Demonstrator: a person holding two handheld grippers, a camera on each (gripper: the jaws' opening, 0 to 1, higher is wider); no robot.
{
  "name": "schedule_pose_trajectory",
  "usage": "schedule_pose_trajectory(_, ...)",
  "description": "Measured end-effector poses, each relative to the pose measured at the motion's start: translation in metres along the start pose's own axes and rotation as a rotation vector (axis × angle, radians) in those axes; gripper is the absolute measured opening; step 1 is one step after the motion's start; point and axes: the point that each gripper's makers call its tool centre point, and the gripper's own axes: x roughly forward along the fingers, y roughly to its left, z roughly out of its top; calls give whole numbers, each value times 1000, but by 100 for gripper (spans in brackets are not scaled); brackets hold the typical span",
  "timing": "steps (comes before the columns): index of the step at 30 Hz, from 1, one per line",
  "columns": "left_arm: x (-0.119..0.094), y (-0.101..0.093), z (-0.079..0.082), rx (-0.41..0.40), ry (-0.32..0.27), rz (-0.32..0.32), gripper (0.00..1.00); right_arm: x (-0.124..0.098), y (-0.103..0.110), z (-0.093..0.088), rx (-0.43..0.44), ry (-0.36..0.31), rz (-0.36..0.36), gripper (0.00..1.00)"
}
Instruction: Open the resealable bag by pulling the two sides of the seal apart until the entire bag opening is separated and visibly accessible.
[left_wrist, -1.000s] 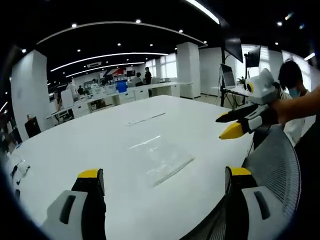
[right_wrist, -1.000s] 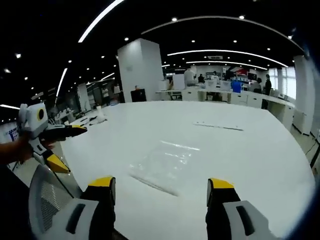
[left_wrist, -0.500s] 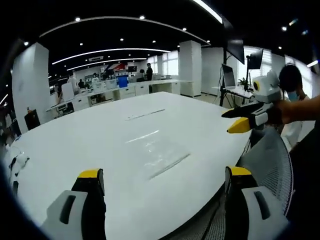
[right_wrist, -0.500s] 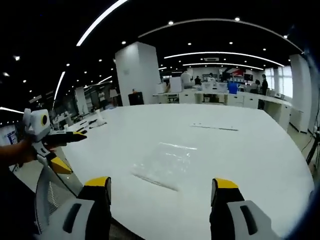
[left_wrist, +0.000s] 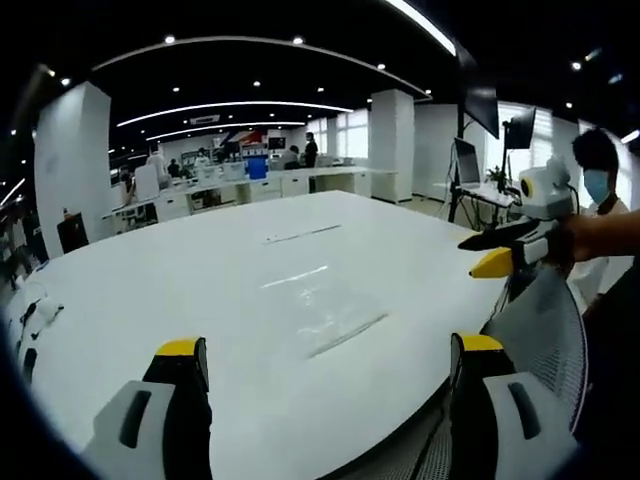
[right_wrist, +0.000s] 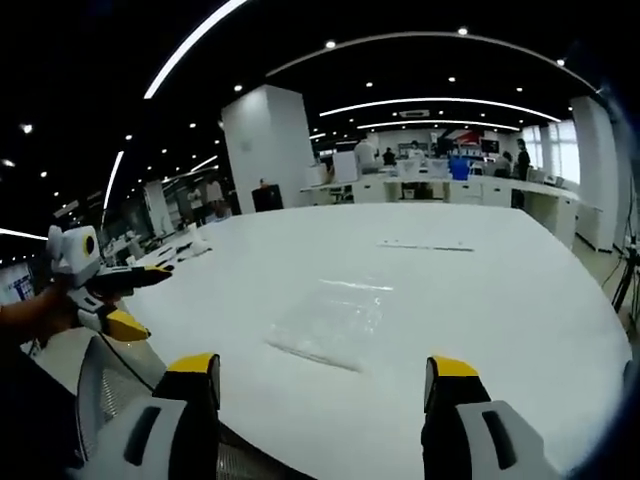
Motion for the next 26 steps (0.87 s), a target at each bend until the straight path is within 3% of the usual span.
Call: schedule_pose_trajectory(26,-3,-7,-5,5,13,-14,99,-16,0,-13,33,14,-26,83)
